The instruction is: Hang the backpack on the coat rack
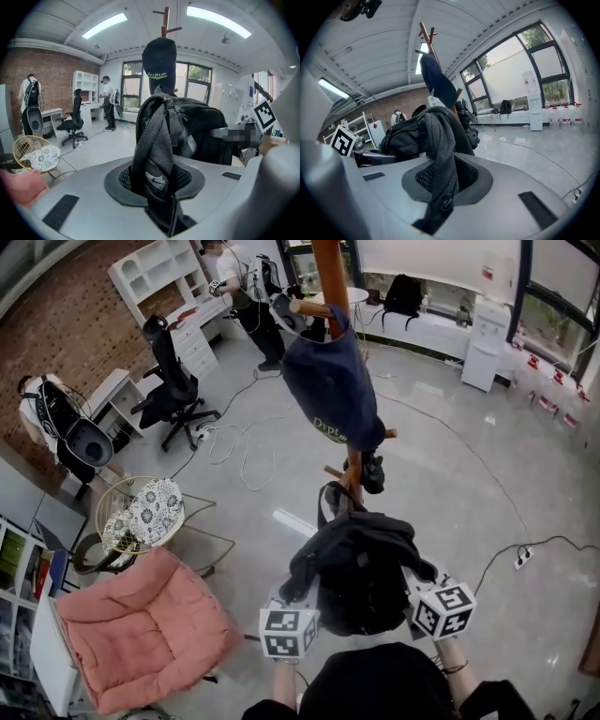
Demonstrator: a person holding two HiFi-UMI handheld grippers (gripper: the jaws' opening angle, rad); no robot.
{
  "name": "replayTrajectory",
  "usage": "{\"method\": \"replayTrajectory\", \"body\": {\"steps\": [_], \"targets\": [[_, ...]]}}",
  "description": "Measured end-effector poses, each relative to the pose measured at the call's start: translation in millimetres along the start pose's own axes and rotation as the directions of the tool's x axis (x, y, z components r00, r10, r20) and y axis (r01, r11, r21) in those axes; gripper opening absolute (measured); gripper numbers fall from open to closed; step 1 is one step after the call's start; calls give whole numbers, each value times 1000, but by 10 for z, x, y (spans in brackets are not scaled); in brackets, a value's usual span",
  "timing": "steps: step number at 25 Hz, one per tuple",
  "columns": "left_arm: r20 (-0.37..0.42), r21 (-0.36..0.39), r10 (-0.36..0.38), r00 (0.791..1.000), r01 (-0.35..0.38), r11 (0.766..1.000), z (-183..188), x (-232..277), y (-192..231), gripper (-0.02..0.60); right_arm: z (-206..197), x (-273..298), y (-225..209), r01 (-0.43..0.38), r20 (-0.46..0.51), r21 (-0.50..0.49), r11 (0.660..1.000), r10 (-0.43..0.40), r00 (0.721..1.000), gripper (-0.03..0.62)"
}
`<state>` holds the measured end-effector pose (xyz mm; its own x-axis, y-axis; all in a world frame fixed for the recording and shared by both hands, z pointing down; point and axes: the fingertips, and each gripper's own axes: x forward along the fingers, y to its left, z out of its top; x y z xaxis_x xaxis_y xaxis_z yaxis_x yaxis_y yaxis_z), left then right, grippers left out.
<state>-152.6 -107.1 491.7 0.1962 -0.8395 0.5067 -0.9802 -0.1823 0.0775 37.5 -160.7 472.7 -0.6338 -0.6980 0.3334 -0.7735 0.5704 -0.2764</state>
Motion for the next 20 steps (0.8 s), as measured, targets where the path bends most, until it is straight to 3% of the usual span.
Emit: {"method": "replayTrajectory", "body": {"steps": [9,20], "targets": [[-29,-3,11,1000,-11,1000,18,326,155,118,-47,296,-153,-7,-18,19,1000,7,1000,38],[-108,38,-56,993,61,997,6,775,351,118,-122,632,-319,57,-28,49,997,-56,998,38]]}}
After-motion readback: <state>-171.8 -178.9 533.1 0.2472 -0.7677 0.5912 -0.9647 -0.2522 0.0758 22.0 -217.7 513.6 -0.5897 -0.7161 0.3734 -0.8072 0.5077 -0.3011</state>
